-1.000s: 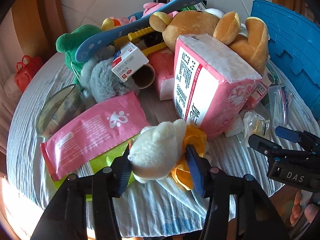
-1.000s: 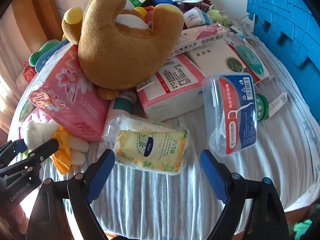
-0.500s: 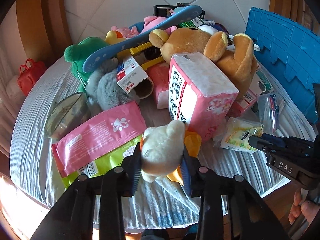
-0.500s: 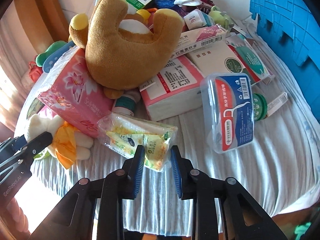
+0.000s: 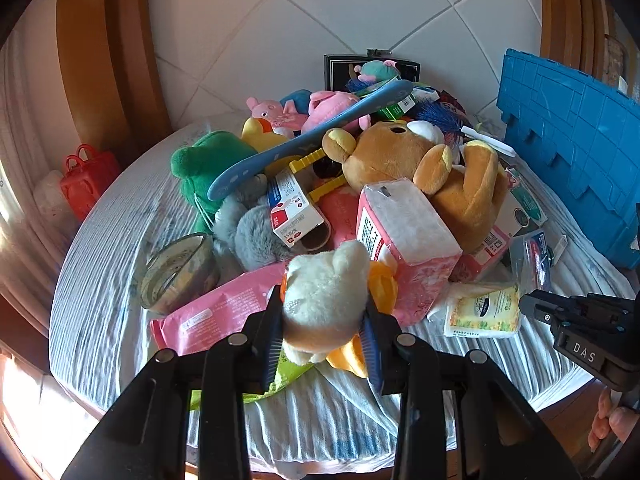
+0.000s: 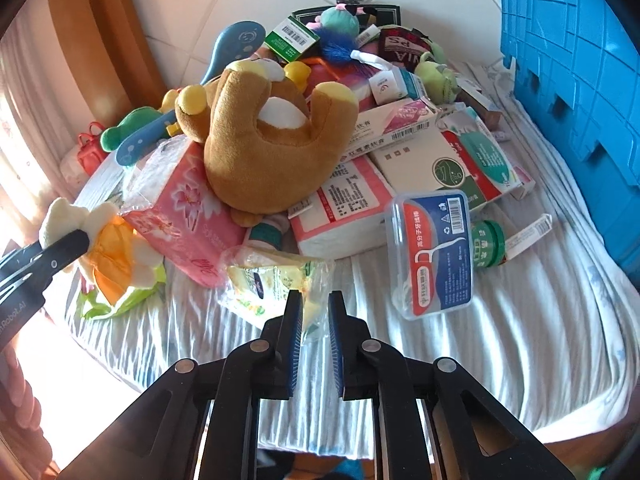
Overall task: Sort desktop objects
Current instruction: 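Lift the plush duck and snack packet and carry both toward the blue crate, then lower both tools into the crate and open them to drop the items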
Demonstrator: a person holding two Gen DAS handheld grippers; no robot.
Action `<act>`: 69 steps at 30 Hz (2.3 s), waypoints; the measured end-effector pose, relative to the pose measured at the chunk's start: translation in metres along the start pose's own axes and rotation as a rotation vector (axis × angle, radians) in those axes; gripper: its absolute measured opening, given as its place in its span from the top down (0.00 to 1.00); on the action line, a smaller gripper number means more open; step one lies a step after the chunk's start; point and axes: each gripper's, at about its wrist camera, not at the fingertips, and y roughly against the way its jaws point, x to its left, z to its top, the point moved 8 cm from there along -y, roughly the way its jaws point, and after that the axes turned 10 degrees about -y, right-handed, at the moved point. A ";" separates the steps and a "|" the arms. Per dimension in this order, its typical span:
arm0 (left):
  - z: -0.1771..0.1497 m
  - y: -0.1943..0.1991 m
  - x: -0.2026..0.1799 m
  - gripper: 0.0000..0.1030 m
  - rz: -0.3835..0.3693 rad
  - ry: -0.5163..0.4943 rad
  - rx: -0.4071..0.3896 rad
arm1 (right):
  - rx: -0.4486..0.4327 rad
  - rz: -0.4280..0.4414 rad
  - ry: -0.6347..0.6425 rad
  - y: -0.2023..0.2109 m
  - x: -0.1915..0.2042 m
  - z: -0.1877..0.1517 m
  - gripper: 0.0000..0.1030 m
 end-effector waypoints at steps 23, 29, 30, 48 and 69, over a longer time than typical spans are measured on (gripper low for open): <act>-0.010 -0.006 -0.006 0.67 -0.010 0.002 0.030 | 0.052 -0.025 0.041 -0.029 0.005 -0.014 0.79; 0.019 0.023 0.011 0.67 0.014 0.020 -0.056 | -0.017 0.017 0.029 0.008 0.013 -0.002 0.85; 0.025 0.027 0.014 0.67 0.017 0.023 -0.073 | -0.034 0.018 0.032 0.015 0.016 0.001 0.85; 0.128 0.075 0.008 0.67 -0.100 -0.086 -0.305 | -0.375 -0.057 -0.005 0.130 0.038 0.093 0.85; 0.306 0.139 -0.246 0.67 -0.254 -0.159 -0.534 | -0.706 -0.242 -0.077 0.313 -0.178 0.202 0.85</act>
